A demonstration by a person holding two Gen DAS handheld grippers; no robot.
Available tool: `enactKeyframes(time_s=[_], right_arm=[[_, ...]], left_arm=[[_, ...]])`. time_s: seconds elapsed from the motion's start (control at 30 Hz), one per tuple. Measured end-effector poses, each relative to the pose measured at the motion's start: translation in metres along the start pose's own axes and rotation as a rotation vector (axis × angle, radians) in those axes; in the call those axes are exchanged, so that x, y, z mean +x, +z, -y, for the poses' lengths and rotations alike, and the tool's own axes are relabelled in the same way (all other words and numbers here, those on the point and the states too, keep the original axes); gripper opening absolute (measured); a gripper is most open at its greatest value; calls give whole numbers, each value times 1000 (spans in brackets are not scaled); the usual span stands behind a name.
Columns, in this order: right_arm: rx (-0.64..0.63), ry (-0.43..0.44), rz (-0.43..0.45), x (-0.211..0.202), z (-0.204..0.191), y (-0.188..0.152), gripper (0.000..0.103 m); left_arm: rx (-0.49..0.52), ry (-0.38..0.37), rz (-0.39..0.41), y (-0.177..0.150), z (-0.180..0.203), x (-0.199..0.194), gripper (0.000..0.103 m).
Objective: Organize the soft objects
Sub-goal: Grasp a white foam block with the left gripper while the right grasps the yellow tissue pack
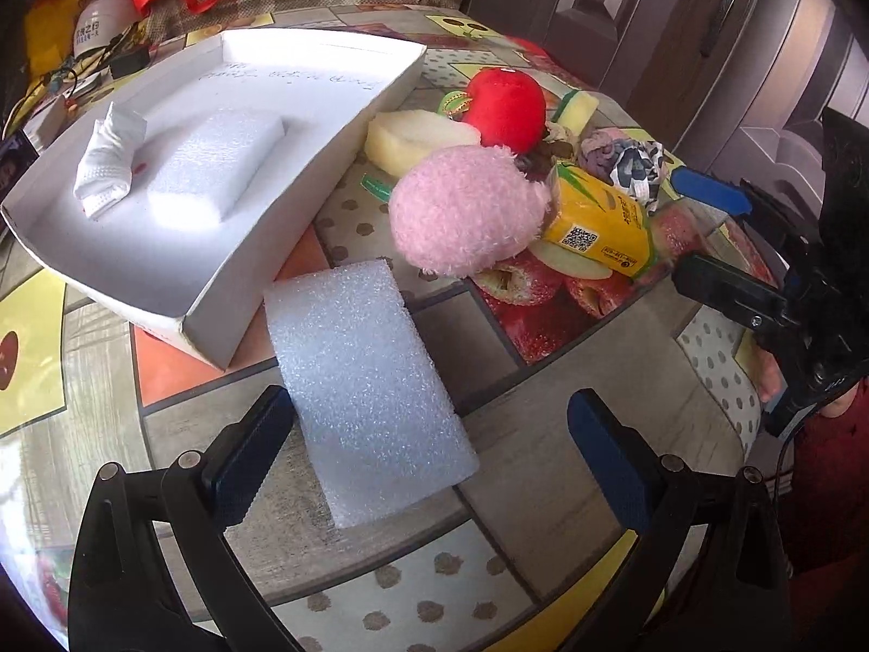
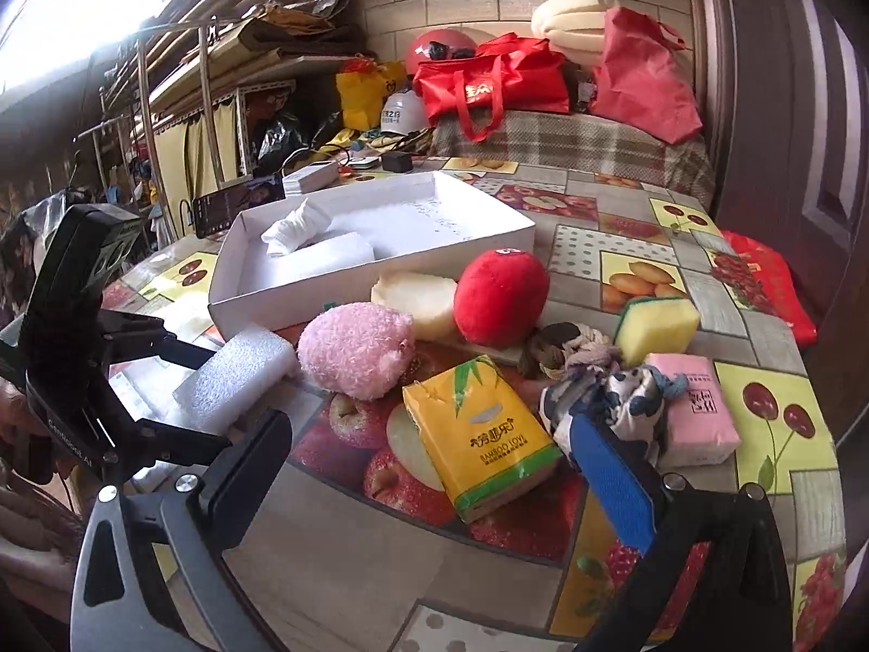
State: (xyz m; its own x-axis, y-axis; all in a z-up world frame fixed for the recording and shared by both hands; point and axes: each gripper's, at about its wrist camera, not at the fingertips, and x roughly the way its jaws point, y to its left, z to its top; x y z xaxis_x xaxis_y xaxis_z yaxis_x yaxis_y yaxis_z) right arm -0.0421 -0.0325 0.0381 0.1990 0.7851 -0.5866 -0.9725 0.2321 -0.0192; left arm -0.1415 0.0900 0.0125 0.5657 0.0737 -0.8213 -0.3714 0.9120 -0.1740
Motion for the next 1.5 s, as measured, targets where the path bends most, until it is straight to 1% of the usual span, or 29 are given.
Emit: enactKeyframes(time_s=[0.1,0.17,0.27,0.33,0.37,0.4,0.43,0.47,0.53,0.57,0.67,0.73,0.77,0.8,0.87,0.93,0.97,1.0,1.03,1.07,1.1,1.13,1.2,1.27,1.3,1.37,1.43,1.5], right_arm=[[-70,30,-64,26,-5,12,103],[-119,15,-103,40,-7,15,102],[-163,1,-174,57,-5,14,102],[-174,14,-206,62,-4,11,101],[-182,16,-211,61,-5,10,97],[-194,7,-220,62,-7,9,88],[-209,-10,-234,62,-9,7,84],[-226,-25,-244,63,-11,5,78],[-233,-12,-241,59,-11,4,71],[-231,-7,-243,58,-11,3,66],[-218,4,-239,56,-8,3,66],[-190,8,-253,59,-2,5,67],[-174,13,-268,62,0,5,67],[-158,20,-270,64,3,6,70],[-146,17,-274,65,4,6,71],[-151,23,-276,64,3,5,71],[-157,24,-278,63,1,4,70],[-161,31,-279,62,-1,3,69],[-164,41,-278,61,-3,3,64],[-163,58,-275,58,-5,2,51],[-165,56,-270,55,-6,1,50],[-174,43,-250,50,-9,0,50],[-174,55,-186,37,-13,1,50],[-155,55,-98,20,-15,5,50],[-150,41,-48,11,-16,8,50],[-138,-9,74,-7,-18,15,50],[-118,-75,206,-23,-18,20,50],[-64,-125,306,-34,-14,24,50]], left_arm=[[42,61,5,2,8,7,101],[69,91,10,1,7,9,98],[79,100,14,2,4,9,90],[107,124,22,3,3,9,73],[123,125,23,3,4,9,69],[139,124,24,3,5,8,60],[149,120,22,3,5,8,53],[155,118,18,4,5,8,53],[157,115,16,3,3,7,53],[150,117,18,1,2,5,53],[117,116,17,0,-5,3,53],[106,116,12,1,-6,3,57],[110,118,5,1,-5,4,65],[123,120,-1,1,-3,6,70],[156,132,0,1,1,8,72],[173,117,4,1,3,8,71],[187,112,10,-1,4,8,70],[198,95,17,-3,4,6,59],[212,83,29,-4,6,4,49],[227,90,39,-6,9,2,49],[247,87,66,-10,11,-1,49],[272,87,91,-14,15,-5,49],[310,91,149,-18,21,-16,49],[329,98,217,-18,24,-29,49],[333,94,254,-18,23,-35,49],[323,112,332,-14,21,-47,49],[315,113,445,-12,15,-62,49],[319,170,600,-15,10,-77,49]])
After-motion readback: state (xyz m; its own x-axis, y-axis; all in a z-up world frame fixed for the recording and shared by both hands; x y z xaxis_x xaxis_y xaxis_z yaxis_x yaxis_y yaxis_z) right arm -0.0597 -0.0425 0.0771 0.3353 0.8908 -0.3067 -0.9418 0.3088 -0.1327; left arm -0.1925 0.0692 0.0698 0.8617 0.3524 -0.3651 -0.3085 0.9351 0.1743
